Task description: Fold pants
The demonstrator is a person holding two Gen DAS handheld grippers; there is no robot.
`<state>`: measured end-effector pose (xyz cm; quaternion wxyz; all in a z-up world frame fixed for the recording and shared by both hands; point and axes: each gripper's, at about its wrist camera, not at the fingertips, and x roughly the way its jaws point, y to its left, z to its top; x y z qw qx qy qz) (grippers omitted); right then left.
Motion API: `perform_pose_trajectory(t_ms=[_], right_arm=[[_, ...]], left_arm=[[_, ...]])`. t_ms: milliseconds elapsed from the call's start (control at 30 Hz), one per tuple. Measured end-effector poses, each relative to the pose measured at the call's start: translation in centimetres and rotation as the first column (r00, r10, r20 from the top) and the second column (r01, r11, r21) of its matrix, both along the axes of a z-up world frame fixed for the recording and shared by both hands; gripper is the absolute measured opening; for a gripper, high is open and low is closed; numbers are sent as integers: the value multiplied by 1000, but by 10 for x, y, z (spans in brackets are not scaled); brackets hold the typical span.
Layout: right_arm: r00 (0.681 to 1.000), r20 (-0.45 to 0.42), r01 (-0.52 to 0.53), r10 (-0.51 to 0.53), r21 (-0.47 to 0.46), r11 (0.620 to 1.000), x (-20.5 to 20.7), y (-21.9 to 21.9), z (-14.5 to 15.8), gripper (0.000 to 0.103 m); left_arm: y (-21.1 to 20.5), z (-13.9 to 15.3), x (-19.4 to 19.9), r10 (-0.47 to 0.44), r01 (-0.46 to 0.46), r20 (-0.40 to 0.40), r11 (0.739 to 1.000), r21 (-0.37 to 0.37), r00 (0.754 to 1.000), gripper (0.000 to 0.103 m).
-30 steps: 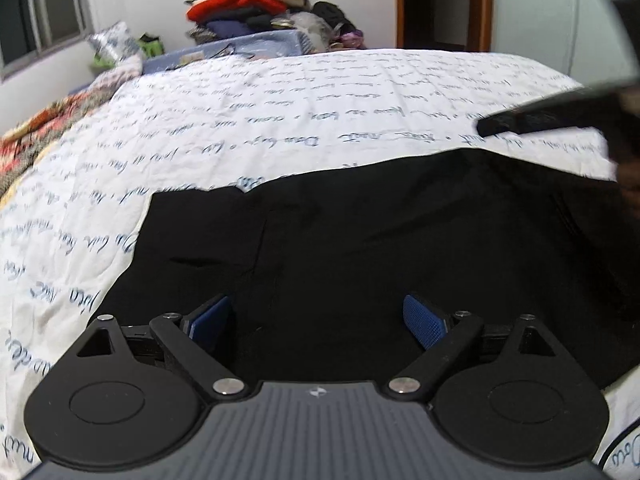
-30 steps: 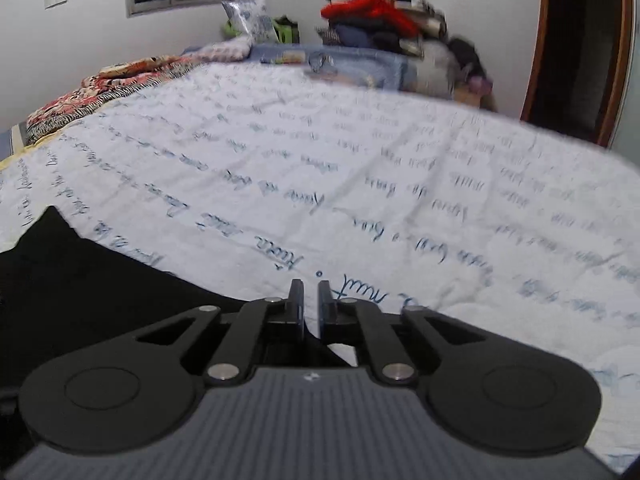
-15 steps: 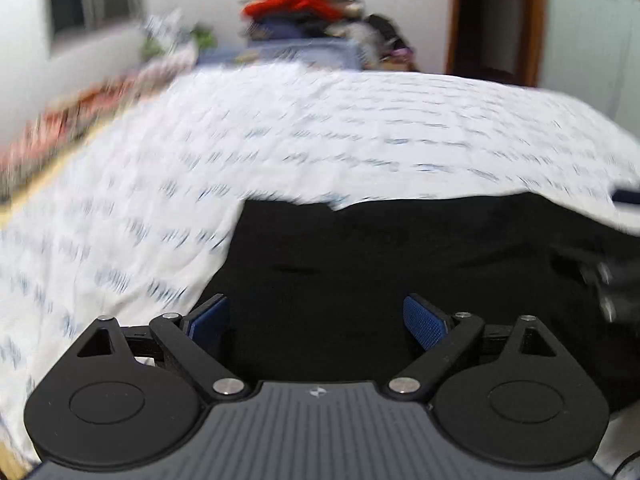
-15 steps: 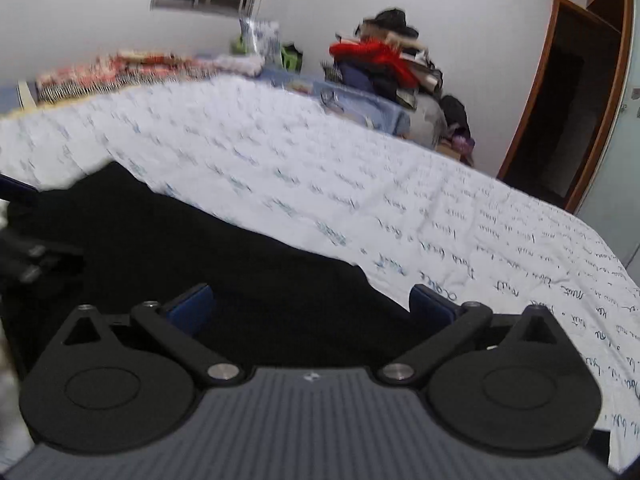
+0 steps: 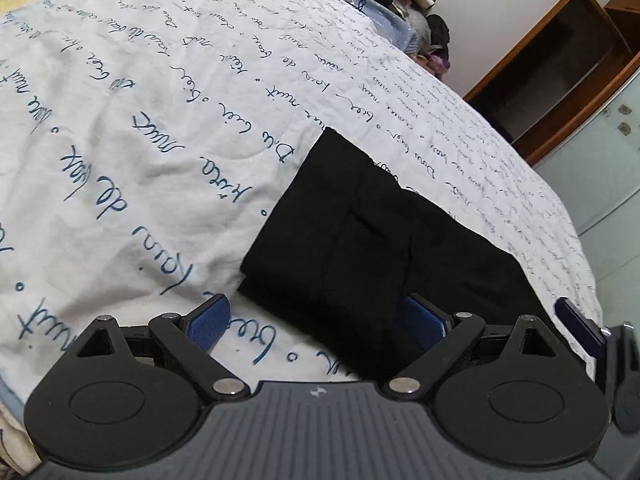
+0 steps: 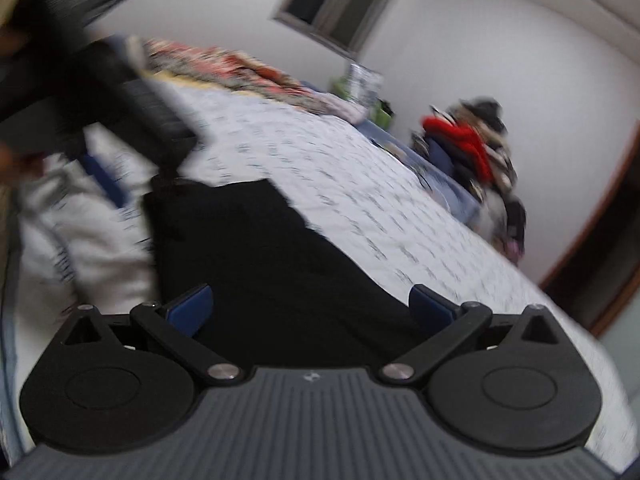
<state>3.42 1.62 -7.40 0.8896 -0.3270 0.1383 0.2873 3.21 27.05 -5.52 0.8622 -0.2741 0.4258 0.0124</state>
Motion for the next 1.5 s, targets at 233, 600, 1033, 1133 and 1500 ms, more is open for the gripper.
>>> perform_pose_trajectory(t_ms=[233,600,1033,1133,1500], right_arm=[[991,112,-59,71,-114,992,-25,29,-11,103],[994,63,-83,93,-145,986,-23,46,-26,103],[987,110,-96,119,-198,975,-13,61,-41,103],[980,147,-100,136,-231,968,-17,62,-40,101],[976,110,-157,190,-259,953,-7,82,-46,57]], left_arm=[[-23,7,7,-27,26,2,978,208,1000,95],[-33,9,19,50,-59,31,900,432,998,95],[-18,16,17,132,-133,38,852,506,991,95],[-16,17,17,143,-141,36,845,516,989,95],[-5,16,15,191,-180,36,817,548,981,95]])
